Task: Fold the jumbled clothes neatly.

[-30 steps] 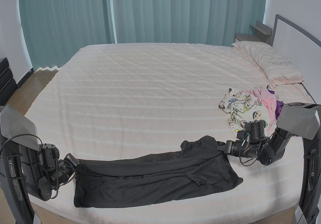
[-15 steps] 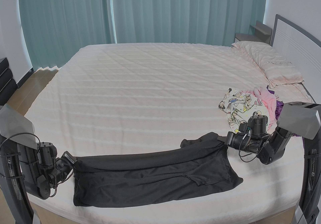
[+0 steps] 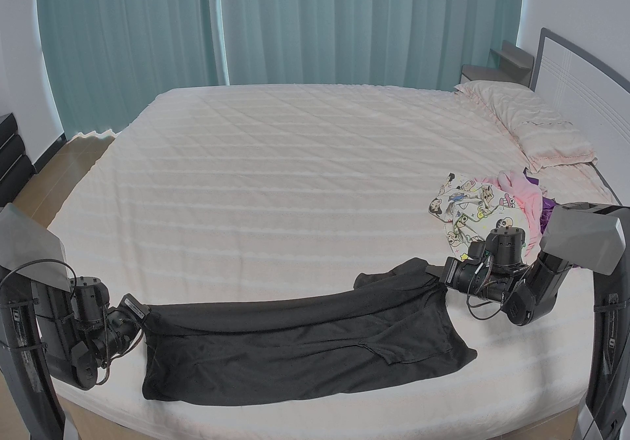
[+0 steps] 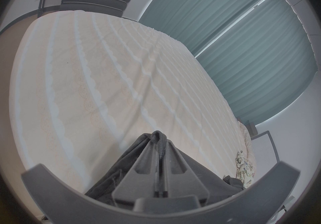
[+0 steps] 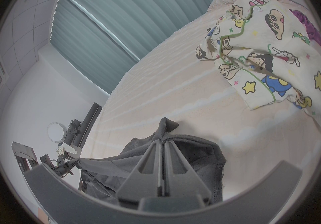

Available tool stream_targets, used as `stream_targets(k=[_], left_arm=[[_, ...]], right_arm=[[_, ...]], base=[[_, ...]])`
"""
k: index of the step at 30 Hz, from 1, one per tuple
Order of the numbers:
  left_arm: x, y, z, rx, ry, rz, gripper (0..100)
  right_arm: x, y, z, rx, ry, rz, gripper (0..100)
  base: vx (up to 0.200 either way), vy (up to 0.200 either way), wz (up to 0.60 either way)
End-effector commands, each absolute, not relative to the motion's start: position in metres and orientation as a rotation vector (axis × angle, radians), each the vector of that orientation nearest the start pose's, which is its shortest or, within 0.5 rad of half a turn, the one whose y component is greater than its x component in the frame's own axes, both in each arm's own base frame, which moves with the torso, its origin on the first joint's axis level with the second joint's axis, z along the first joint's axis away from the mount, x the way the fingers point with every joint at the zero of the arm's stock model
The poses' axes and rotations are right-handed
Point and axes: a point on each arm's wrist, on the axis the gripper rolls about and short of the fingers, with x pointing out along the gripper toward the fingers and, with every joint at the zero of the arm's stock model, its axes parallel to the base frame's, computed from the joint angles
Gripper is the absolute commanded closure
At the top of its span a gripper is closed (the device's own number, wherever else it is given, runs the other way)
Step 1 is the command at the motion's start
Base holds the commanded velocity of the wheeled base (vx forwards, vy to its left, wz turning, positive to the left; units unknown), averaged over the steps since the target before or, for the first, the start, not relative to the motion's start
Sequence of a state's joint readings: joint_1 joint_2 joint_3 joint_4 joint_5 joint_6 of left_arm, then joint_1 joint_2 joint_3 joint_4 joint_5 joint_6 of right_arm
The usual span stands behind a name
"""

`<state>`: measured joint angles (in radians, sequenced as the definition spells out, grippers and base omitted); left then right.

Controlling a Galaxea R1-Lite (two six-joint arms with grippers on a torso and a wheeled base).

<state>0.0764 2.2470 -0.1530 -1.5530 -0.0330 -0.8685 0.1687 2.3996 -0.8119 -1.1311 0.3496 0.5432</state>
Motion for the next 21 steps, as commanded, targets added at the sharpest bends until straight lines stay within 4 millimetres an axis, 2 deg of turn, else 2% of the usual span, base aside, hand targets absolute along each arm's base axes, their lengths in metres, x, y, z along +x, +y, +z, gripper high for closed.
stream_targets(k=[1, 6, 7, 21], left_arm=[[0.2483, 0.0170, -0.0056, -0.876, 0.497, 0.248, 100], [0.2475, 0.0165, -0.0073, -0.881, 0.514, 0.233, 100], [0.2471, 0.0161, -0.0077, -0.881, 0.518, 0.233, 0], [0.2424, 0.0154, -0.0109, -0.909, 0.581, 0.160, 0]], right_arm=[[0.3766, 0.0708, -0.0200, 0.563, 0.597, 0.367, 100], [0.3759, 0.0707, -0.0210, 0.563, 0.602, 0.365, 100], [0.3758, 0.0712, -0.0210, 0.563, 0.602, 0.367, 100], [0.3752, 0.0712, -0.0254, 0.564, 0.615, 0.364, 100]], base=[[0.000, 0.000, 0.00], [0.000, 0.000, 0.00], [0.000, 0.000, 0.00], [0.000, 0.000, 0.00]])
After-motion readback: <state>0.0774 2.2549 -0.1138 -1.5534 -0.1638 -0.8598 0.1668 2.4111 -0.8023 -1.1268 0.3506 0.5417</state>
